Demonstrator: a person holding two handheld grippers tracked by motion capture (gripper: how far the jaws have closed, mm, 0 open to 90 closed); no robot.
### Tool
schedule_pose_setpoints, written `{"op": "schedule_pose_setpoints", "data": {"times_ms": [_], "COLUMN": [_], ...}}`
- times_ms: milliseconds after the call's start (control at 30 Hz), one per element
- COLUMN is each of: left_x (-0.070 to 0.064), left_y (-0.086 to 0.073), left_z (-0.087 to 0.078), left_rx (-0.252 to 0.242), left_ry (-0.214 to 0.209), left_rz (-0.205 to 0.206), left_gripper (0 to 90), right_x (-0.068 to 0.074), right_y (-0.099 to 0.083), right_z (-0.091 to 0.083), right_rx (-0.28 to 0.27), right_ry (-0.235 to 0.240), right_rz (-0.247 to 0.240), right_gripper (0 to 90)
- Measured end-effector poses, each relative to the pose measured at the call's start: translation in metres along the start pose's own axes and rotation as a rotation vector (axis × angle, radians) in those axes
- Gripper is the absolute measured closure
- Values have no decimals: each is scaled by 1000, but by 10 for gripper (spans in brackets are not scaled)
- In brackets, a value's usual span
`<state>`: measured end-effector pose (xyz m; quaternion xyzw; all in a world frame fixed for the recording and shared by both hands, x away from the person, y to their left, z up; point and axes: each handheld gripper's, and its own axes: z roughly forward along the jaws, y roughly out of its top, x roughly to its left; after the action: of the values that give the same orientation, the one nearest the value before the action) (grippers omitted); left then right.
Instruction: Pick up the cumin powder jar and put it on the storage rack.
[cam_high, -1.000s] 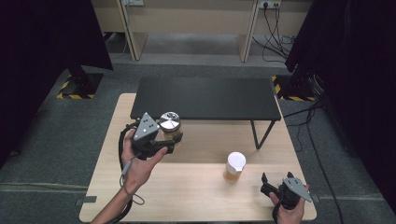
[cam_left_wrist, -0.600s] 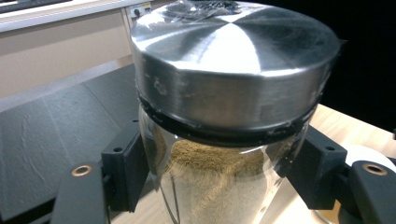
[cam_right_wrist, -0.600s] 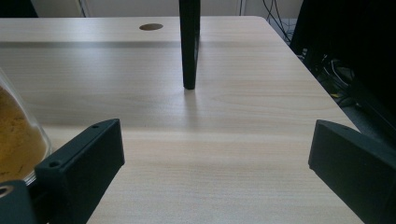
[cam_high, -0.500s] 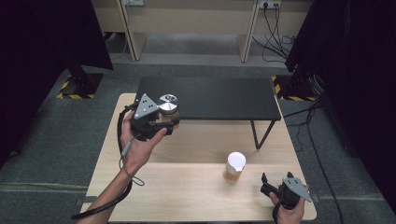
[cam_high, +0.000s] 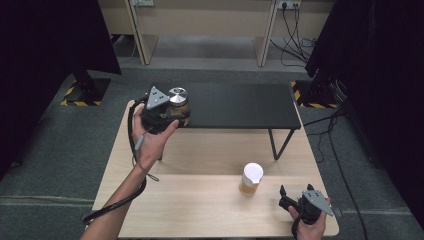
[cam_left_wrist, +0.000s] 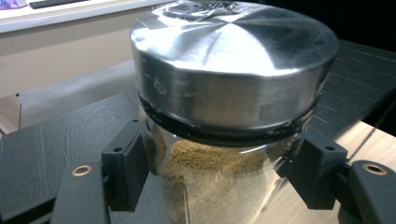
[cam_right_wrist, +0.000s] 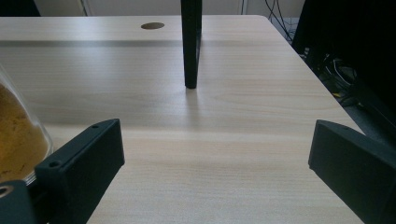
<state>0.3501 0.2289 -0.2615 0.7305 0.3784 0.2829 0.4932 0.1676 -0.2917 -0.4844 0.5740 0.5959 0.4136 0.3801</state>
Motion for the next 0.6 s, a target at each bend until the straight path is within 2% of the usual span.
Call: {"op": "schedule_pose_setpoints", "data": {"times_ms": [267, 333, 433, 600], "left_x": [0, 3, 4, 10], "left_y": [0, -1, -4, -6], "left_z": [17, 18, 20, 22], "left_rx": [24, 16, 5, -1], "left_ry": [55, 51, 56, 38], "left_rz": [7, -12, -18, -52], "left_gripper": [299, 299, 299, 299], "right_x": [-1, -1, 0, 0], "right_y": [0, 0, 1, 1], "right_z": [0, 0, 0, 0], "right_rx": [2, 2, 3, 3], "right_ry": [3, 3, 3, 2], "right_rz": [1, 1, 2, -2], "right_gripper": [34, 34, 34, 34]}}
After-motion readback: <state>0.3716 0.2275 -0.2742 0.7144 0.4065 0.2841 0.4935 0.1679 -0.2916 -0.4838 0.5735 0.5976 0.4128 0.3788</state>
